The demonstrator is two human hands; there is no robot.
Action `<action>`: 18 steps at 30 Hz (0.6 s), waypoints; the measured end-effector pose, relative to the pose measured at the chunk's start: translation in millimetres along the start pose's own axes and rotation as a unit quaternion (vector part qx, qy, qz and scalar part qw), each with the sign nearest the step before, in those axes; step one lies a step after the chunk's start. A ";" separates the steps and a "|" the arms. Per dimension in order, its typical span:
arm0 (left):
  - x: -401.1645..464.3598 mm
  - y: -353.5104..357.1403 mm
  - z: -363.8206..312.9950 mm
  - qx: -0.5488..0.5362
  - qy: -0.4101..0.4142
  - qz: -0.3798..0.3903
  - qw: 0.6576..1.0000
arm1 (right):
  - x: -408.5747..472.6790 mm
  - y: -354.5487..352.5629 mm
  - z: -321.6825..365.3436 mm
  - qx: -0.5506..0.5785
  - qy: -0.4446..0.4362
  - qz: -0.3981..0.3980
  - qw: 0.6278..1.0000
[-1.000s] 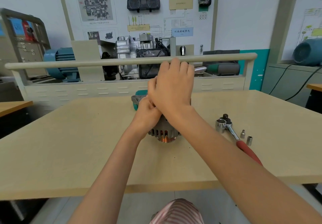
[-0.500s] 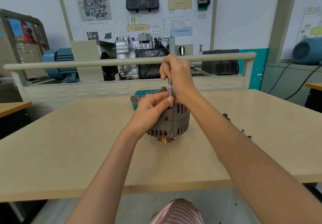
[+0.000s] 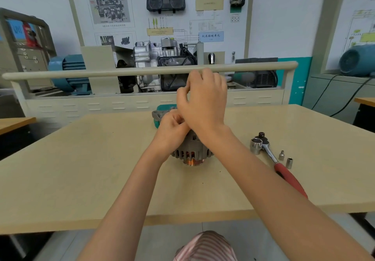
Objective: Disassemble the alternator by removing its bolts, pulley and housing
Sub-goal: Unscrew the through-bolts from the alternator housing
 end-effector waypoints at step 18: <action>0.3 4.0 -7.6 -0.018 0.022 0.037 0.999 | 20.3 18.0 -16.9 0.667 0.223 0.076 0.706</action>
Point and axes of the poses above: each hand's wrist, its own x-axis towards the middle knuckle, its own y-axis out of the palm, z = x × y, the point moved 5 cm from there along x, towards the middle knuckle, and after that the axes turned 3 degrees about -y, right-handed, at the moved point
